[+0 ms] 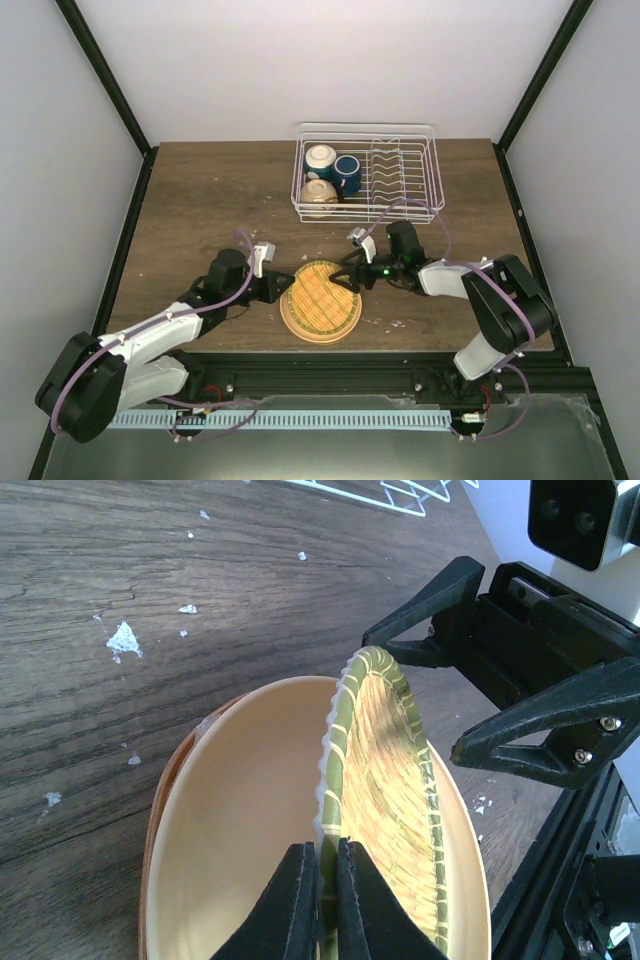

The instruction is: Load the mixed dishes into the dish rack

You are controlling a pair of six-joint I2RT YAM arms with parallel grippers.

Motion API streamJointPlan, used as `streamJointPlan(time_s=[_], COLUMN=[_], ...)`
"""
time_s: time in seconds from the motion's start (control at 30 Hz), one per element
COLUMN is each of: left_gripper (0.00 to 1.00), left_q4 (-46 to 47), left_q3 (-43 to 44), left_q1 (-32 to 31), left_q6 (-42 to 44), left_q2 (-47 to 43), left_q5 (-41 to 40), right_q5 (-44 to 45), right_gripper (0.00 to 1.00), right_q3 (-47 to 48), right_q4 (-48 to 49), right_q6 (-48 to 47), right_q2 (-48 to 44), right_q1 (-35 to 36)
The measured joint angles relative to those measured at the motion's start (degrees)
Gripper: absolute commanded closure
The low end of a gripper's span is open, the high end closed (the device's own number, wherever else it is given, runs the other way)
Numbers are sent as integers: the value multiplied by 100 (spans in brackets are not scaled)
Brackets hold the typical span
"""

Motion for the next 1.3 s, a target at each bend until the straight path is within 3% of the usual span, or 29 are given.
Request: streamJointPlan(time_s=[0.3, 0.77, 0.93, 1.17, 1.3], left_gripper=[100, 100, 100, 61, 51], left_q4=[46, -164, -173, -260, -367], left_q3=[17, 22, 24, 81, 175], left_q1=[11, 59, 57, 57, 39], left_q6=[50, 284, 308, 293, 284], left_q2=[76, 160, 160, 153, 4], left_q5=[35, -28, -48, -120, -155], right_q5=[-343, -667, -654, -616, -448], right_gripper=[46, 99, 99, 99, 99], right_q3=[372, 739, 804, 916, 986], right_q4=[50, -579, -636, -776, -940], right_q6=[-225, -455, -437, -404, -417], right_q2=[544, 702, 702, 699, 577], right_q1=[284, 245, 240, 289, 339])
